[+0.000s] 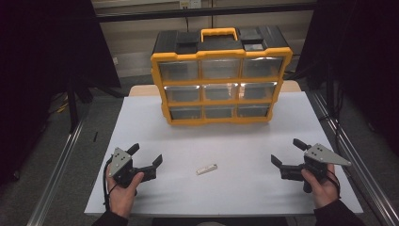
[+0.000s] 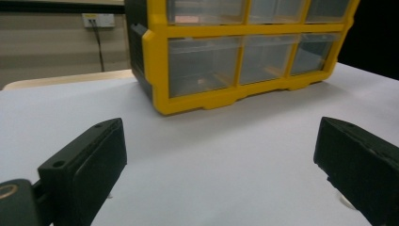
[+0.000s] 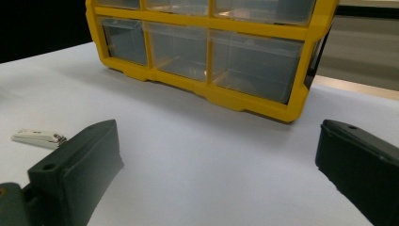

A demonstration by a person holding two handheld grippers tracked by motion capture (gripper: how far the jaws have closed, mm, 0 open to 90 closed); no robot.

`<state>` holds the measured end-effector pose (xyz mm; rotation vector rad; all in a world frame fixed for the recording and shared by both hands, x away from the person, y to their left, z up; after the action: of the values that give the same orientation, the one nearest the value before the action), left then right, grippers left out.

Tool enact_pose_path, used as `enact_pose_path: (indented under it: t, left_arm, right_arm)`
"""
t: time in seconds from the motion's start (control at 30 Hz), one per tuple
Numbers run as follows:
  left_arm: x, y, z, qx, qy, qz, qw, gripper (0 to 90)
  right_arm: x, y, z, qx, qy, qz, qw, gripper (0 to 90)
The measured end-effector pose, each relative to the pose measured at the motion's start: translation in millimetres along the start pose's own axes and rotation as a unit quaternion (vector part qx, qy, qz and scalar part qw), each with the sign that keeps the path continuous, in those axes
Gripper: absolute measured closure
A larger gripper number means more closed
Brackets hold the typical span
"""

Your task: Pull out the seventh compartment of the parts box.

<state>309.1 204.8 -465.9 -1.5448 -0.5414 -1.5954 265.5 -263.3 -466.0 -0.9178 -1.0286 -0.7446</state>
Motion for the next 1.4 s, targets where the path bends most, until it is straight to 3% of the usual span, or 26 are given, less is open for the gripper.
enact_pose_path:
  t: [0.13, 0.3, 0.37, 0.57, 0.7, 1.13, 1.23, 1.4]
  left_arm:
    - [-0.3, 0.8, -1.3, -0.007, 0.012, 0.009, 0.9999, 3.4]
    - [6.9, 0.6, -9.4, -0.018, 0.009, -0.010, 0.9997, 5.2]
    - [10.9, 2.6, -16.8, -0.026, 0.022, -0.017, 0.9993, 5.2]
    - [9.9, 5.4, -20.4, -0.044, 0.057, -0.003, 0.9974, 4.8]
    - [11.5, 9.1, -20.2, -0.037, 0.071, -0.003, 0.9968, 4.6]
    - [18.6, 27.4, -26.1, -0.047, 0.115, -0.006, 0.9923, 4.5]
    - [19.0, 30.2, -26.7, -0.046, 0.117, -0.003, 0.9921, 4.5]
    - [19.2, 38.4, -23.4, -0.029, 0.136, 0.001, 0.9902, 6.0]
  right_arm:
    - [-0.5, 0.6, -0.7, 0.000, 0.001, 0.001, 1.0000, 0.4]
    - [-1.0, -0.3, -1.9, -0.001, 0.003, 0.001, 1.0000, 0.4]
    - [-1.3, -1.0, -2.0, 0.001, 0.006, 0.001, 1.0000, 0.4]
    - [-0.9, -1.6, 1.1, 0.004, 0.000, 0.002, 1.0000, 0.6]
    - [-0.8, -0.4, 2.3, 0.005, -0.004, 0.002, 1.0000, 0.6]
    - [-0.4, -0.2, 2.8, 0.005, -0.004, -0.002, 1.0000, 1.0]
    - [-0.4, 0.6, 3.2, 0.004, 0.000, -0.003, 1.0000, 0.4]
    - [-0.2, 0.3, 3.3, 0.001, 0.004, -0.008, 1.0000, 0.1]
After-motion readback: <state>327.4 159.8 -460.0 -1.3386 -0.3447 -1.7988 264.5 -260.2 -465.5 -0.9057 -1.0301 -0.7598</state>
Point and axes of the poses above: each handheld gripper's, and its own axes: y roughly forward along the jaws, x roughly out of its top, z roughly to its left, the point moved 5 cm from there along y, roughly forward along the jaws, and after that the axes turned 13 degrees about y, right-handed, at the moved point
